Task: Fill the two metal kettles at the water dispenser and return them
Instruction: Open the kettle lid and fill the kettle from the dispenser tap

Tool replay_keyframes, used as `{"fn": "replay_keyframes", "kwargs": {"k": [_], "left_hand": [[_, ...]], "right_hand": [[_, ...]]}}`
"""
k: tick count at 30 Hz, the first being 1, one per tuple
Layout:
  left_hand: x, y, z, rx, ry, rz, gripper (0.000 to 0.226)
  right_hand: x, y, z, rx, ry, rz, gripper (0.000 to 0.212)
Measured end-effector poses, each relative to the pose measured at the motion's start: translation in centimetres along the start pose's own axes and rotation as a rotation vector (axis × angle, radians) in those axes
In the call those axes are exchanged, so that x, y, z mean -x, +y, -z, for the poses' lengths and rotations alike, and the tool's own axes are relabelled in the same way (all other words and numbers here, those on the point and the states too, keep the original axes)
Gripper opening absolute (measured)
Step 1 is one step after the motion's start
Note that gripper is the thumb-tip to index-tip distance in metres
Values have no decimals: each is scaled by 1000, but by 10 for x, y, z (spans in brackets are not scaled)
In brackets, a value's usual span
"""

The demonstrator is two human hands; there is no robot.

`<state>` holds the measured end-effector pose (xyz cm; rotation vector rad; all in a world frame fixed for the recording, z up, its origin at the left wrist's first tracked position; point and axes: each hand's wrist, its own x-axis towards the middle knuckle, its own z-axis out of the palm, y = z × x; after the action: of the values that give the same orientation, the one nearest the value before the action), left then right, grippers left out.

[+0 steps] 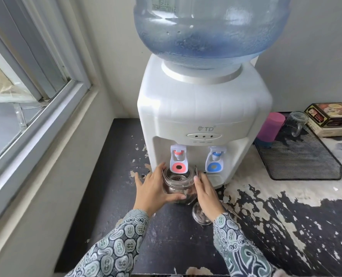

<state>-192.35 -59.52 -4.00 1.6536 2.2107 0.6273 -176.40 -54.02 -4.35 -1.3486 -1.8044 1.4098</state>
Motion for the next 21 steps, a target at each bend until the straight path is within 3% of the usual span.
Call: {"fn": "replay_keyframes", "kwargs": {"k": [10,15,21], "left_hand": [[-3,8,7,-5,-34,57,117],[-2,9,9,-2,-18,57,115],[-2,11,10,-10,-24,77,114]], "right_hand": [[-9,-13,-7,-26,111,51,46],[-17,-19,-17,69,94,17,15],[-5,-29,-17,-64,212,3,27]]}}
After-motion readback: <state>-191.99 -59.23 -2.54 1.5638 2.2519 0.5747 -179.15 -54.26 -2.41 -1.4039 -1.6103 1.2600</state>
